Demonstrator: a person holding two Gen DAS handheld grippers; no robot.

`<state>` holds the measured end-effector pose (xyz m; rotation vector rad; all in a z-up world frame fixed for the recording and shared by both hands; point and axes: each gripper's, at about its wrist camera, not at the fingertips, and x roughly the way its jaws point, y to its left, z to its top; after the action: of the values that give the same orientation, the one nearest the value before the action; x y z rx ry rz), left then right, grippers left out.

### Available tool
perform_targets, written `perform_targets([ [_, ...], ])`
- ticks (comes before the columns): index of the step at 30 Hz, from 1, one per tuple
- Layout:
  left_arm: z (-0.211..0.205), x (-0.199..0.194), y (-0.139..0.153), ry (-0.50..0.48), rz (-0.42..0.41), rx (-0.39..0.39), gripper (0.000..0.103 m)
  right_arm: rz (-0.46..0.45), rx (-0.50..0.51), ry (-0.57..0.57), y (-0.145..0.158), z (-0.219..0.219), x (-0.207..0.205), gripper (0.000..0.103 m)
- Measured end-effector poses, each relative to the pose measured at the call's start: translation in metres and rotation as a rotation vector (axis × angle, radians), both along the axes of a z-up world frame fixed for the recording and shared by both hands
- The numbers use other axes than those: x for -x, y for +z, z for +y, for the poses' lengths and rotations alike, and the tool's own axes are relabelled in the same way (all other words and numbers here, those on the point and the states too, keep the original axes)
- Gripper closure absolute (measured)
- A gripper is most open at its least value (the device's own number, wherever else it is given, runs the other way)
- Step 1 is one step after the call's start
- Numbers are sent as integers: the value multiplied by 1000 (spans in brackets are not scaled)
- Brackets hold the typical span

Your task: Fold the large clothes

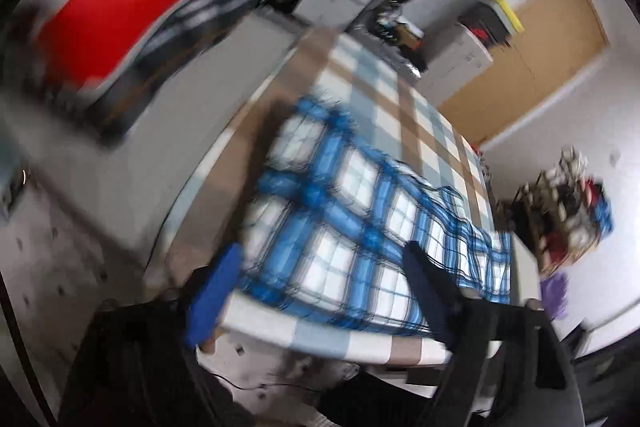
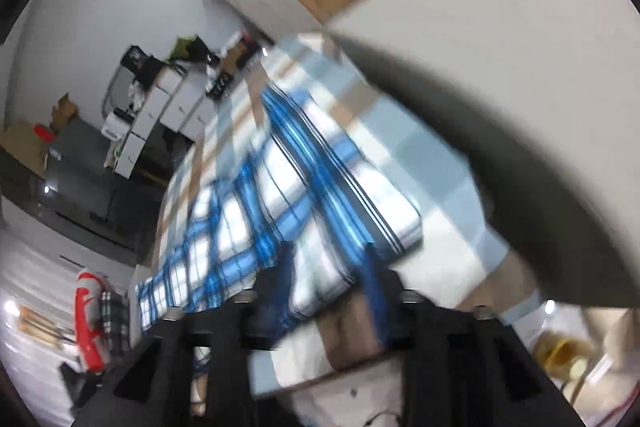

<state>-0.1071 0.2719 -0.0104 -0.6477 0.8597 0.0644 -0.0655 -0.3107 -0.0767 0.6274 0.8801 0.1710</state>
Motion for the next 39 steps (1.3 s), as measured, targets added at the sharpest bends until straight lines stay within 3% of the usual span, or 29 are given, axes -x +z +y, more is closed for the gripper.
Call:
perform_targets([
  [3, -54, -52, 2, -175, -9, -108, 17, -71, 5, 123, 24, 44, -19, 22],
  [6, -89, -108, -26, -266, 86, -180, 17, -70, 148, 252, 33, 112, -54, 7],
  [10, -97, -159, -75, -277, 219, -120, 17, 33, 467, 379, 5, 194, -92, 6],
  [12, -96, -165, -91, -275, 239, -115, 18, 53, 592, 458, -15, 223, -99, 6],
  [16, -109, -164, -101, -371, 218, -237, 18, 107, 759, 577, -60, 237, -88, 5],
  [17, -115, -164, -102, -401, 221, -291, 18, 71, 751, 578, -61, 235, -85, 2],
  [20, -136, -167, -107, -449, 237, -440, 17, 174, 693, 622, -66, 235, -100, 1],
  [22, -143, -169, -109, -446, 242, -469, 17, 246, 732, 671, -63, 240, -109, 2],
  [27, -145, -174, -112, -433, 247, -460, 17, 161, 620, 623, -34, 250, -128, 3],
  [29, -149, -170, -113, -433, 242, -461, 17, 155, 636, 600, -39, 256, -137, 3],
  [32, -145, -177, -115, -441, 236, -472, 17, 236, 649, 601, -69, 270, -154, 0],
  [35, -141, -154, -107, -440, 230, -480, 17, 206, 661, 606, -68, 270, -151, 0],
  [39, -142, -154, -106, -432, 237, -471, 17, 130, 404, 553, -42, 225, -120, 0],
])
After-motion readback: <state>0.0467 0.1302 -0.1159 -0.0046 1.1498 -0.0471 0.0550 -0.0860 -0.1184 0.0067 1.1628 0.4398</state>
